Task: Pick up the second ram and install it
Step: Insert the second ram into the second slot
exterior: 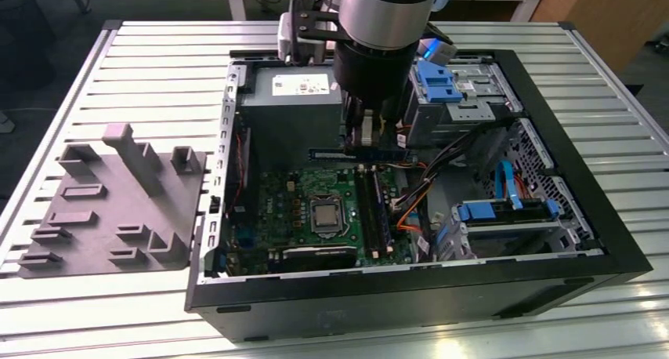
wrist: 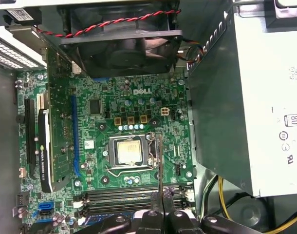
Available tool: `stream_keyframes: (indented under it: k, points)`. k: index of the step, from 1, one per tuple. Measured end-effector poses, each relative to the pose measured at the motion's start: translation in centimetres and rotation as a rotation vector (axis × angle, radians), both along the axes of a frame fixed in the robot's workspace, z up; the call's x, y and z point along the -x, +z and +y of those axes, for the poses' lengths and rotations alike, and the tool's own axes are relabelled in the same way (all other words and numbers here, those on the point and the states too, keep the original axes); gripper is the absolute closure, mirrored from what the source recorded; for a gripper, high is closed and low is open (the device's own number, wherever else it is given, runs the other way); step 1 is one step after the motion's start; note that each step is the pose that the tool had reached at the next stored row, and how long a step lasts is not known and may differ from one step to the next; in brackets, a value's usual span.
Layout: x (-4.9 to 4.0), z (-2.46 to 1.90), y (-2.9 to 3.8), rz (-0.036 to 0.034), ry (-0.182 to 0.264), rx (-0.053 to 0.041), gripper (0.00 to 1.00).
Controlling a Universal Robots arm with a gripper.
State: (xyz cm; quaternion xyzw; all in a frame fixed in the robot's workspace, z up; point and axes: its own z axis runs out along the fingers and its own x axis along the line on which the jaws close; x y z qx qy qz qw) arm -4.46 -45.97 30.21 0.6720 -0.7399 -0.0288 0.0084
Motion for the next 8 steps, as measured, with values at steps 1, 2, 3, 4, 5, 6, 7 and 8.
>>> stream_keyframes:
  k: [1, 2, 3, 4, 5, 6, 7, 8]
  points:
    - [0.00, 0.00, 0.00, 0.0000, -0.003, 0.0000, 0.88]
    - [0.00, 0.00, 0.00, 0.0000, -0.008, -0.0001, 0.88]
    - [0.00, 0.00, 0.00, 0.0000, -0.013, -0.0001, 0.88]
    - [0.00, 0.00, 0.00, 0.0000, -0.019, -0.0001, 0.88]
    - [0.00, 0.00, 0.00, 0.0000, -0.025, 0.0000, 0.88]
    - [0.00, 0.00, 0.00, 0.0000, -0.031, 0.0000, 0.88]
    - [0.00, 0.00, 0.00, 0.0000, -0.037, 0.0000, 0.88]
    - [0.00, 0.00, 0.00, 0.0001, -0.043, 0.0000, 0.88]
